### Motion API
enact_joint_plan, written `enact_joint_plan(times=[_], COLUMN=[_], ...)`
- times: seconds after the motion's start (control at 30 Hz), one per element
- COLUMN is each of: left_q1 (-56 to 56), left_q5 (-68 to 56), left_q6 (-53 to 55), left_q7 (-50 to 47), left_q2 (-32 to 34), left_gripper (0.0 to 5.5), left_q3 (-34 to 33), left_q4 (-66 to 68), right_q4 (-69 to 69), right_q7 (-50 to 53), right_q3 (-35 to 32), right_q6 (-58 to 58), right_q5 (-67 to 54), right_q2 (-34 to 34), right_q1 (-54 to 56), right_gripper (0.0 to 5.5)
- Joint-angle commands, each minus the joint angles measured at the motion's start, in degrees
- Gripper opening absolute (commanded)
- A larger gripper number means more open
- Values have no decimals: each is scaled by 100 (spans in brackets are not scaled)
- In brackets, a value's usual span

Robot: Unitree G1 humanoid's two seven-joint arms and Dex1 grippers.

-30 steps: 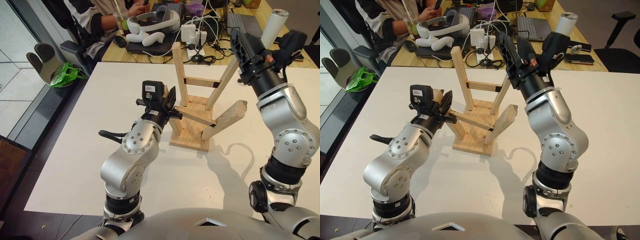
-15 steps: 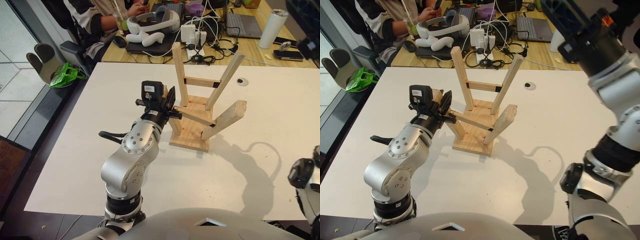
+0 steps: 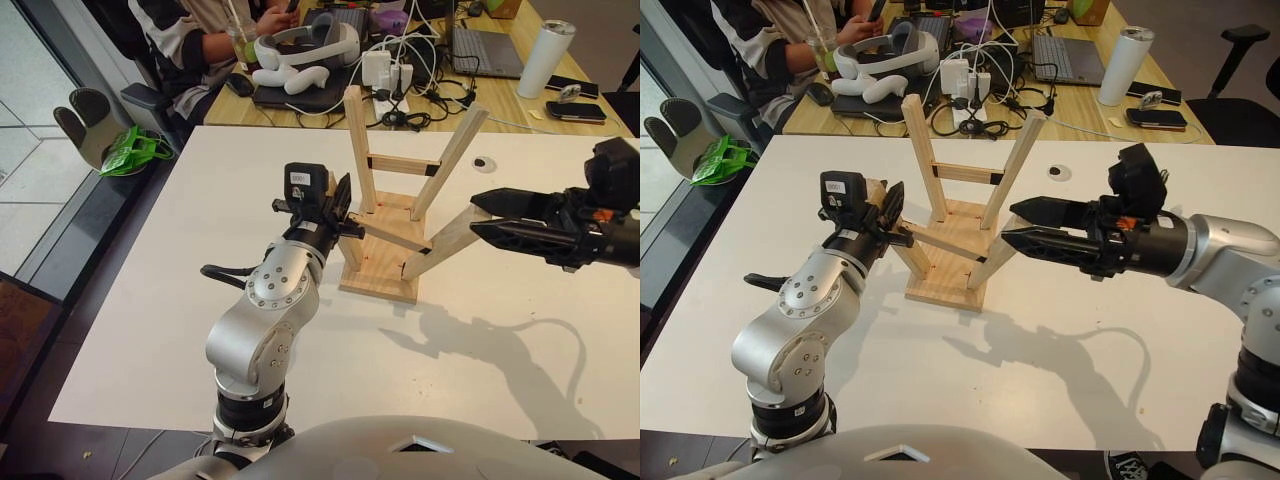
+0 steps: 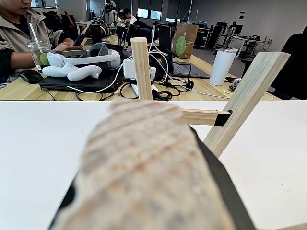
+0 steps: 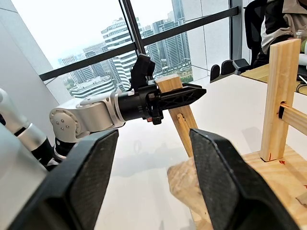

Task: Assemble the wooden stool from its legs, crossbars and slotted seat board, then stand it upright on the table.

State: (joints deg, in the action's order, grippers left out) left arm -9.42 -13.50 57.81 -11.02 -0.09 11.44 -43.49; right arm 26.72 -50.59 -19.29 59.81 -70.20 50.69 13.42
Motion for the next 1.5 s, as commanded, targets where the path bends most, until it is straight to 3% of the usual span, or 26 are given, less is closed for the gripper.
enact_joint_plan(times=[0.03, 0.1, 0.43, 0.87, 1.27, 1.43, 1.5], left_q1=[276, 271, 242, 209, 232, 215, 150], left_q5=[191, 207, 235, 260, 184, 142, 160], left_q6=[371, 369, 424, 421, 450, 485, 521], left_q7=[10, 24, 81, 71, 129, 250, 249], left_q2=[123, 116, 136, 85, -50, -115, -161], left_gripper=[101, 101, 101, 101, 101, 202, 207], left_q3=[94, 101, 104, 161, 107, 61, 13], left_q4=[328, 332, 315, 344, 288, 209, 225], right_q4=[-36, -113, -223, -851, -990, -949, -955], right_q7=[-246, -212, -101, -1013, -1099, -1072, -1056], right_q3=[220, 289, 372, 983, 1288, 1278, 1288], right_q6=[-364, -537, -936, -1475, -1619, -1597, -1593], right_q5=[685, 831, 779, 1836, 2233, 2227, 2229], right_q2=[269, 180, -148, 40, -159, -226, -252], right_q1=[-152, -62, 365, 407, 483, 458, 463], right_gripper=[278, 278, 436, 439, 232, 215, 215])
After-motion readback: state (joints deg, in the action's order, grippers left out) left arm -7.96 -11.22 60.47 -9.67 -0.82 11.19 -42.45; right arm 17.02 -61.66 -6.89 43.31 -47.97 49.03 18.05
